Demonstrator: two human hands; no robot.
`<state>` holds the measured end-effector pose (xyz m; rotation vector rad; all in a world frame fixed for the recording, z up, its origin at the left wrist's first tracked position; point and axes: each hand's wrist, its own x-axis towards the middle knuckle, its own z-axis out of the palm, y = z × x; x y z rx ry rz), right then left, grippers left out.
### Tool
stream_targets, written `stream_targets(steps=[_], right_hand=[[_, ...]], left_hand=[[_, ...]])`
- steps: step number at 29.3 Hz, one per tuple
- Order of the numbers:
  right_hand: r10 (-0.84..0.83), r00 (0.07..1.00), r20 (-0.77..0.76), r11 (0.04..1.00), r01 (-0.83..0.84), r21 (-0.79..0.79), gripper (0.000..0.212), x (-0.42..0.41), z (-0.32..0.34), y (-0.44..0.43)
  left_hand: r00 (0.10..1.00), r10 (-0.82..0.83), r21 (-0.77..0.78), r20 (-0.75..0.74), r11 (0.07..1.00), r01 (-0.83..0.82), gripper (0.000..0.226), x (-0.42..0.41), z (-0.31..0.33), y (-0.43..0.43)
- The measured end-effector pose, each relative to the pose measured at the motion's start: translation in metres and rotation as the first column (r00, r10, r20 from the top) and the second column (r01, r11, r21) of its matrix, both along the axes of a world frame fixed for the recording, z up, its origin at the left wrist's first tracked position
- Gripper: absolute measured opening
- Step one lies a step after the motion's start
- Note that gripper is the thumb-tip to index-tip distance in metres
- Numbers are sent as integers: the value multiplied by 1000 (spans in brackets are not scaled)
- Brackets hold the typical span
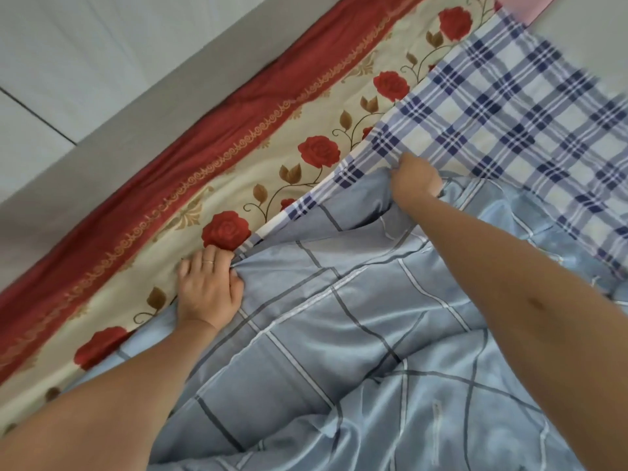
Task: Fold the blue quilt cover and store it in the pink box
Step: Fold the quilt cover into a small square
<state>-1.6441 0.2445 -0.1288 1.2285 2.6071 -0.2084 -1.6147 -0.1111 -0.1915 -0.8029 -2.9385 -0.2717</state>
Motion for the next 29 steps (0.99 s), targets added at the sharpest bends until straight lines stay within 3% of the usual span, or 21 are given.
stream_targets(steps=[2, 4, 6, 7, 9, 13, 15, 17, 21, 24, 26, 27, 29], right_hand=[[-118, 982, -151, 988, 100, -121, 24, 3, -1, 7], [-146, 957, -252, 937, 52, -346, 31, 14, -5, 10], [83, 964, -251, 930, -165, -328, 45, 30, -4, 18], [288, 939, -188, 923, -324, -206, 50, 34, -1, 20], [616, 787, 13, 787, -616, -23, 53, 43, 10, 24], [677, 554, 485, 678, -726, -116, 52, 53, 26, 27], [640, 499, 584, 652, -756, -67, 37, 51, 32, 32], [537, 564, 628, 700, -713, 42, 21, 44, 45, 33], [303, 782, 545, 761, -543, 356, 16, 15, 63, 35], [281, 793, 540, 778, -518, 356, 18, -7, 72, 40], [321, 688, 651, 715, -627, 309, 35, -16, 69, 40], [365, 568, 738, 667, -712, 219, 39, -15, 68, 37], [418, 339, 843, 639, -769, -7, 22, -7, 56, 34]], left_hand=[[1000, 1, -1, 9, 1000, -1, 28, -6, 1, 0], [1000, 0, -2, 8, 1000, 0, 28, -8, 2, 1], [1000, -12, 2, -2, 1000, 12, 27, -7, 2, 4], [1000, -11, 0, -10, 1000, 11, 26, -7, 3, 4], [1000, -11, 1, -26, 1000, 11, 26, -10, 3, 2], [999, -12, -15, -31, 1000, 12, 23, -10, 3, -2], [999, -15, -13, -39, 1000, 14, 22, -9, 4, -3], [999, -12, -10, -38, 1000, 12, 21, -9, 4, -3], [999, -11, -10, -39, 1000, 10, 22, -8, 3, -4], [999, -15, -5, -41, 1000, 15, 22, -8, 3, -3], [1000, -1, -2, -31, 1000, 1, 23, -8, 3, -2], [1000, 2, 0, -28, 1000, -2, 23, -7, 3, -1], [1000, -5, -5, -26, 1000, 5, 24, -7, 2, 0]])
